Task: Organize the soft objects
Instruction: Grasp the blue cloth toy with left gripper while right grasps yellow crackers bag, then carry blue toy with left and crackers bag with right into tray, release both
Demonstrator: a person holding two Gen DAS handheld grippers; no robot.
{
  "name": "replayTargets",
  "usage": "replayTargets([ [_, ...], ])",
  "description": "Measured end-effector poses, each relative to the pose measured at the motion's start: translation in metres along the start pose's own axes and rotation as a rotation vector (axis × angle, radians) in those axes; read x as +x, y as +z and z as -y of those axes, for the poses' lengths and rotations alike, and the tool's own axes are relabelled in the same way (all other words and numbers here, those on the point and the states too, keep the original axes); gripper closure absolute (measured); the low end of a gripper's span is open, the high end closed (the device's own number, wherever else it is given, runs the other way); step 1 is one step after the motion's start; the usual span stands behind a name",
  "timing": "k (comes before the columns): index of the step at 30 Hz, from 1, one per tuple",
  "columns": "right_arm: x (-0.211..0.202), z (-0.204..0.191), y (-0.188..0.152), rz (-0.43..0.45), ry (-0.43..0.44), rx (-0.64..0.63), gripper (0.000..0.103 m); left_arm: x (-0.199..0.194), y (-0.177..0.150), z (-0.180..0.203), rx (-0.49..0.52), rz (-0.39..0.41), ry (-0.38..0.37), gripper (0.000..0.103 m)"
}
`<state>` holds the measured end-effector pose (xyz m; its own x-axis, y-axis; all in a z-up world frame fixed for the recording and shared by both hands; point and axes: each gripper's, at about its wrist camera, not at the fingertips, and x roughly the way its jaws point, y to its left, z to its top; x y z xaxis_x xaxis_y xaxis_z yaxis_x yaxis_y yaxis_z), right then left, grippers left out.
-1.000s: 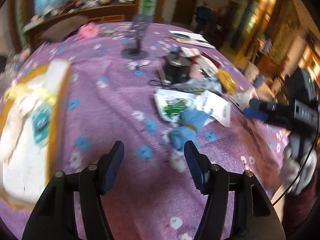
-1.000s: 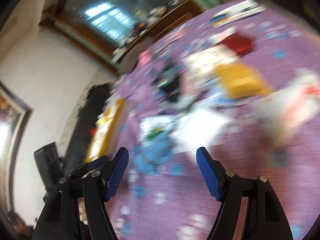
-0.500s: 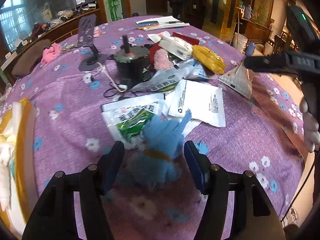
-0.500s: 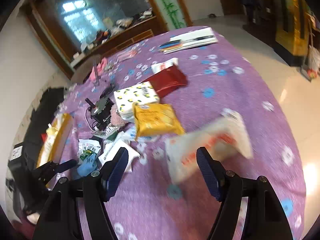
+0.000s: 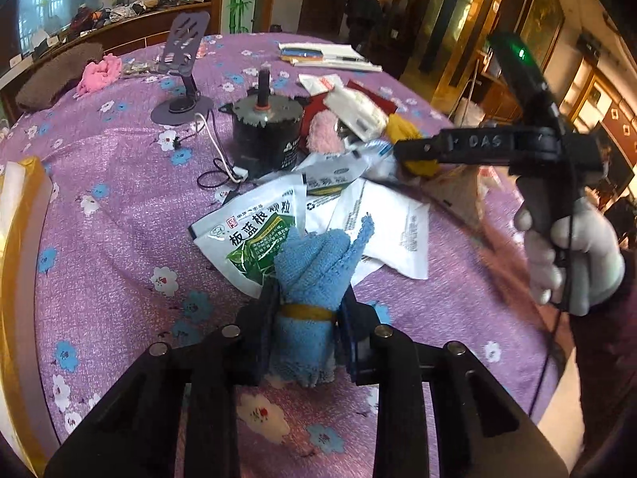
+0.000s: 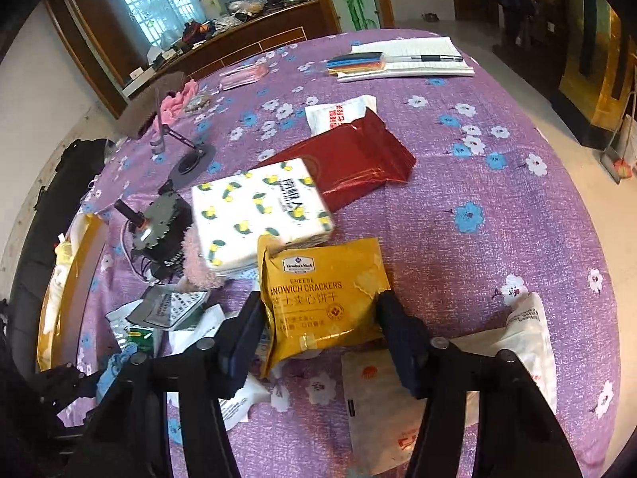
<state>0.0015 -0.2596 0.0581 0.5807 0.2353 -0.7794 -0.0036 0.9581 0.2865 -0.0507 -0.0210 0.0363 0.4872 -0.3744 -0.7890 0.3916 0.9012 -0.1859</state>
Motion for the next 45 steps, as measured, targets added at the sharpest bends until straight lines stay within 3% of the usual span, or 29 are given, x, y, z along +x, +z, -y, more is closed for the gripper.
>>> replayTargets([
  [10, -0.050, -0.003, -0.023, 0.110, 0.006, 0.011, 0.058, -0.056, -0.013, -0.028, -0.087, 0.100, -0.020, 0.078],
  [15, -0.086, -0.032, -0.035, 0.152, 0.055, -0.038, 0.058, -0.088, -0.031, -0.079, -0.199, 0.143, 0.057, 0.078],
  [19, -0.093, -0.082, -0.042, 0.148, 0.117, -0.137, 0.057, -0.104, -0.054, -0.130, -0.332, 0.154, 0.149, 0.078],
  [24, -0.076, -0.153, -0.045, 0.098, 0.221, -0.248, 0.057, -0.117, -0.081, -0.186, -0.476, 0.138, 0.233, 0.078],
  [33, -0.026, -0.283, -0.042, -0.003, 0.327, -0.444, 0.057, -0.110, -0.097, -0.255, -0.613, 0.097, 0.258, 0.077],
  [36, -0.002, -0.319, -0.040, -0.044, 0.345, -0.494, 0.057, -0.104, -0.097, -0.271, -0.630, 0.092, 0.239, 0.072],
  [39, 0.023, -0.351, -0.040, -0.089, 0.355, -0.536, 0.057, -0.107, -0.101, -0.281, -0.652, 0.114, 0.187, 0.057],
  [43, 0.048, -0.378, -0.039, -0.129, 0.350, -0.582, 0.057, -0.124, -0.110, -0.291, -0.702, 0.178, 0.115, 0.054],
  [45, 0.059, -0.394, -0.039, -0.144, 0.341, -0.596, 0.057, -0.137, -0.115, -0.291, -0.705, 0.218, 0.113, 0.054],
])
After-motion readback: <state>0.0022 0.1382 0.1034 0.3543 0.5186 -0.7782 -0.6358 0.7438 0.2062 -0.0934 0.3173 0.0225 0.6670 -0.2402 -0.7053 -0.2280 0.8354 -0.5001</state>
